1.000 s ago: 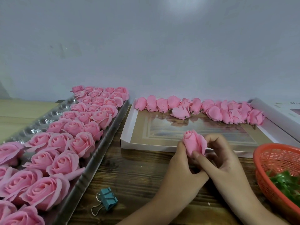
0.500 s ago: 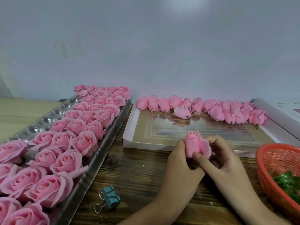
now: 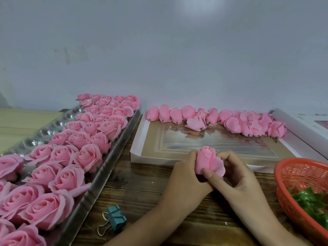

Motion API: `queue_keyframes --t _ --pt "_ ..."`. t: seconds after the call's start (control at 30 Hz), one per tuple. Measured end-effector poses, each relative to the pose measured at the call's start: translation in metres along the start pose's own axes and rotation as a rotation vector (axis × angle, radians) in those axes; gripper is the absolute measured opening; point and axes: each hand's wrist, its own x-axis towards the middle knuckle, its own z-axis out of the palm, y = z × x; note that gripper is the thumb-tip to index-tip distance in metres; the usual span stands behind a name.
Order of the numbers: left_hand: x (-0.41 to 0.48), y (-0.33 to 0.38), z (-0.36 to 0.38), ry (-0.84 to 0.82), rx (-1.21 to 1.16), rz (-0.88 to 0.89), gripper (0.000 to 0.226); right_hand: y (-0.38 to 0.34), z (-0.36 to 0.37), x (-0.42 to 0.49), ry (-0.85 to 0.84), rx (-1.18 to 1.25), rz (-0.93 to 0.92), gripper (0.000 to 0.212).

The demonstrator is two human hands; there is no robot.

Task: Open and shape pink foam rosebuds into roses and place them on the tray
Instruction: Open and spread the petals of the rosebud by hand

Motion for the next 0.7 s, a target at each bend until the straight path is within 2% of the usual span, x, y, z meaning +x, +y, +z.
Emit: queue_keyframes --t 0.2,0.3,0.43,0.7 --pt "0.0012 0.0014 0.0003 0.021 -0.082 -0.043 0.026 -0.0079 0.0027 -0.0029 -0.016 0.162 -0.033 0.021" --pt "-0.0002 0.0026 -0.0015 0.002 -0.026 0.004 0.02 -0.0068 0.0027 -0.0014 0.002 0.093 -0.048 0.019" --pt "-0.0033 0.0051 -0.0018 -0.075 0.075 0.079 0.012 -0.0037 0.002 0.0002 0.013 0.022 -0.04 0.029" --pt "-0.0053 0.0078 0.0008 -0.09 0.137 0.166 0.025 -0.0017 0.0014 0.0025 0.082 0.064 -0.046 0.028"
